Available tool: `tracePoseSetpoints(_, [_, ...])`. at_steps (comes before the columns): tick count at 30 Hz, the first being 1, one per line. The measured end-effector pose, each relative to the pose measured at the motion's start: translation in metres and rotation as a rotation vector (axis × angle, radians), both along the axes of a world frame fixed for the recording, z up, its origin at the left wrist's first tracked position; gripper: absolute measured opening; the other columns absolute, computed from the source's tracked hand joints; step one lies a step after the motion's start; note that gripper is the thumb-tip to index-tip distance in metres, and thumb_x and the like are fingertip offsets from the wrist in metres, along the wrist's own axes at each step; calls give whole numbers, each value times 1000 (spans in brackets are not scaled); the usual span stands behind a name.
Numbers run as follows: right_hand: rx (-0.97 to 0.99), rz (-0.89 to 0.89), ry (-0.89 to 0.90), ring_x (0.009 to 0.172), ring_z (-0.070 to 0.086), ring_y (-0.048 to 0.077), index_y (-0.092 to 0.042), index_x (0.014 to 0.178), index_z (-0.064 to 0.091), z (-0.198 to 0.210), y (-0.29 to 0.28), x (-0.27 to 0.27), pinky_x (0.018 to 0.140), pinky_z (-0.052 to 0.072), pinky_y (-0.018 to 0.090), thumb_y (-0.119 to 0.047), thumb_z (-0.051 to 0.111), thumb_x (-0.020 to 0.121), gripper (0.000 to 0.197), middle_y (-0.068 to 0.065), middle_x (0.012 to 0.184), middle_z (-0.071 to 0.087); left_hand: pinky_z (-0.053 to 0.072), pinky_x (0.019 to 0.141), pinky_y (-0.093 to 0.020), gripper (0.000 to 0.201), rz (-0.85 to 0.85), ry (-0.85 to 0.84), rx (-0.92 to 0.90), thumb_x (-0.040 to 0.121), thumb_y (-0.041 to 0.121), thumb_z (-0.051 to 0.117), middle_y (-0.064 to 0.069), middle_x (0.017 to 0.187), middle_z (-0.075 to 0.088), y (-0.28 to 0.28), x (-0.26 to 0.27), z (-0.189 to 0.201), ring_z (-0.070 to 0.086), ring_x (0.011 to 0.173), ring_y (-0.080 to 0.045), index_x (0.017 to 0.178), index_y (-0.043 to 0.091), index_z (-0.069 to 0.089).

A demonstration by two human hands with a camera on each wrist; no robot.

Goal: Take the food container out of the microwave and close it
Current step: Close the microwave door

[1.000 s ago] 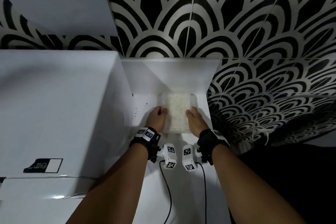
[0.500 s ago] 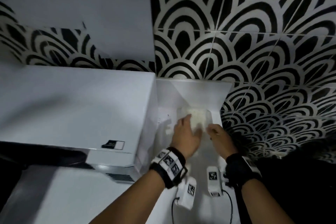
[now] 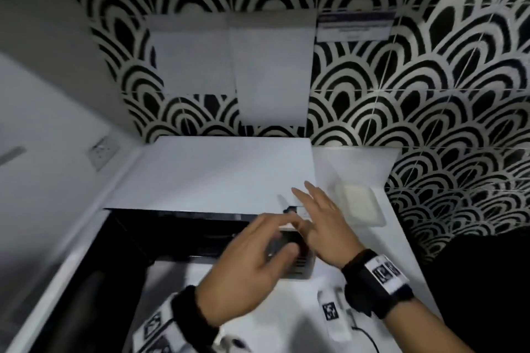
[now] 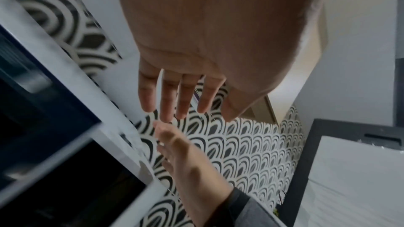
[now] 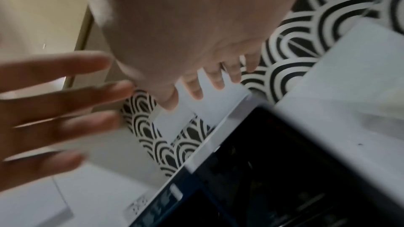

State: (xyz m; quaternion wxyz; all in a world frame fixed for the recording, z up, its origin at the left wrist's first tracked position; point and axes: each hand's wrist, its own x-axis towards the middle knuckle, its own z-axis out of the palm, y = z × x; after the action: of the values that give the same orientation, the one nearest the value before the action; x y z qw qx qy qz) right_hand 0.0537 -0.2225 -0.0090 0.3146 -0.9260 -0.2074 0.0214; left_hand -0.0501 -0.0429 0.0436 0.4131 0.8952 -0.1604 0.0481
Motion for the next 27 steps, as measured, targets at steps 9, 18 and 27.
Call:
tracePoseSetpoints(9, [-329,-300,128,153,-1,30,-38,152,25,-1,108,-20,120,-4,55,-71,24,89,71,0,167,8,51,99,-35,45,121,78,-38,94,42,57,13,127,59,140,-27,17,61,110,-8,137,29,53])
tracePoseSetpoints(18, [-603,-232,51,153,2,31,-39,155,7,-7,101,-29,121,7,56,-69,24,92,72,-1,167,1,51,98,-34,51,138,123,87,93,51,52,12,132,57,205,-93,31,60,112,-10,141,31,49])
tracePoseSetpoints(27, [-646,-205,70,153,-1,31,-40,155,1,-7,100,-29,121,5,56,-73,23,89,77,-1,167,-4,48,96,-36,77,447,301,284,81,72,50,3,127,61,301,-198,-14,62,109,-16,141,24,51])
